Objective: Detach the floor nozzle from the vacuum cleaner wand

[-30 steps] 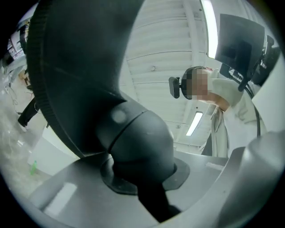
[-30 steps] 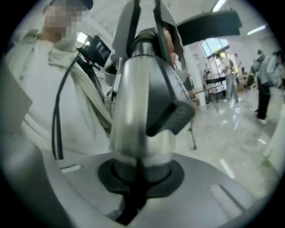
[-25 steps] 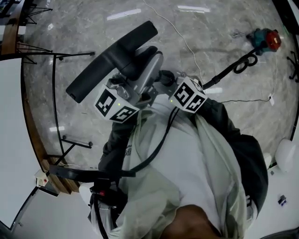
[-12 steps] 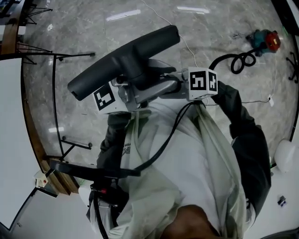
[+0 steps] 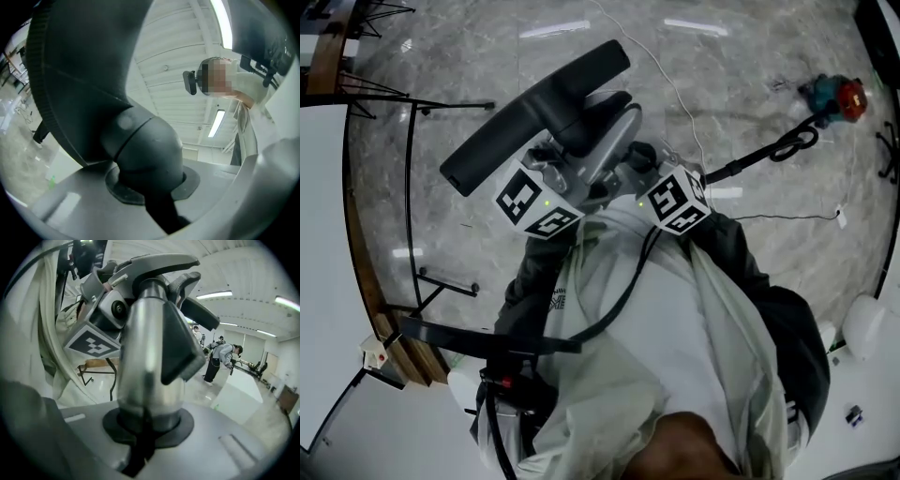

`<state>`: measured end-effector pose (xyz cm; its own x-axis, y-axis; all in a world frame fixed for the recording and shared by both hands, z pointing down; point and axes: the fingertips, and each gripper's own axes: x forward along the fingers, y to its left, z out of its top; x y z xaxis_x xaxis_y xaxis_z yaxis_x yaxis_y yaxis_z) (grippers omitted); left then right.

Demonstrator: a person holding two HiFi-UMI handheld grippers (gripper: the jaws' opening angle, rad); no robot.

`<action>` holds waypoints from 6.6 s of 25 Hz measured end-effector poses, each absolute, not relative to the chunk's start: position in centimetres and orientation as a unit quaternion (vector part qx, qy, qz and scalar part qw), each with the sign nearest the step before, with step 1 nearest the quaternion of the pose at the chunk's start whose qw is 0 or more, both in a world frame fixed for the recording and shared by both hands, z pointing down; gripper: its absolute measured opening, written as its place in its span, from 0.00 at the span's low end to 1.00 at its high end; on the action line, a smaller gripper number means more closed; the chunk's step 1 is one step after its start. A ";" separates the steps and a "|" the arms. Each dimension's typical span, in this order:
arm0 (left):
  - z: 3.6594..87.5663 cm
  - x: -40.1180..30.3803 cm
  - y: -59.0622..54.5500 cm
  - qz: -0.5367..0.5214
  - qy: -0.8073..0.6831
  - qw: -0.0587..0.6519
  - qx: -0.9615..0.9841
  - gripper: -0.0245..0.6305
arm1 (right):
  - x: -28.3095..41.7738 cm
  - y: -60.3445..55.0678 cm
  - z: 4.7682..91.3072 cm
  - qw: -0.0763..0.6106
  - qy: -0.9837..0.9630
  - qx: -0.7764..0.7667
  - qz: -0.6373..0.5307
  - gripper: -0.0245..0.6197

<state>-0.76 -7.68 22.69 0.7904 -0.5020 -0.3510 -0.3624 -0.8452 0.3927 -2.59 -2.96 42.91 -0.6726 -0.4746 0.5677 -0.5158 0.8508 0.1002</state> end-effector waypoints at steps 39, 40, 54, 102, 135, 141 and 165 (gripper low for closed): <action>22.2 -0.4 -4.4 -0.216 -0.229 0.141 0.939 0.15 | -2.6 -0.3 42.4 0.285 -0.905 0.313 0.034 0.10; 22.2 -0.1 -4.2 -0.217 -0.218 0.140 0.941 0.15 | -2.4 -0.2 42.5 0.287 -0.906 0.310 0.033 0.10; 20.3 4.5 -1.7 -0.217 -0.081 0.103 0.967 0.15 | -0.5 1.2 41.2 0.240 -0.936 0.250 0.062 0.10; 26.7 0.6 -8.8 -0.171 -0.300 0.219 0.913 0.15 | -2.0 -1.0 45.3 0.281 -0.933 0.209 0.089 0.10; 23.2 1.6 -5.4 -0.206 -0.192 0.151 0.947 0.15 | -2.0 0.1 43.5 0.265 -0.936 0.221 0.073 0.10; 25.3 0.2 -7.7 -0.186 -0.287 0.195 0.919 0.15 | -1.0 -1.8 44.8 0.308 -0.885 0.345 0.058 0.10; 25.8 -1.0 -5.5 -0.206 -0.250 0.193 0.926 0.15 | -2.7 0.4 45.8 0.311 -0.908 0.274 0.059 0.10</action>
<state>-1.04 -5.55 25.78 0.7903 -0.5421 -0.2855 -0.3826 -0.8006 0.4611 -2.68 0.37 45.76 -0.6564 -0.4617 0.5967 -0.5352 0.8424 0.0629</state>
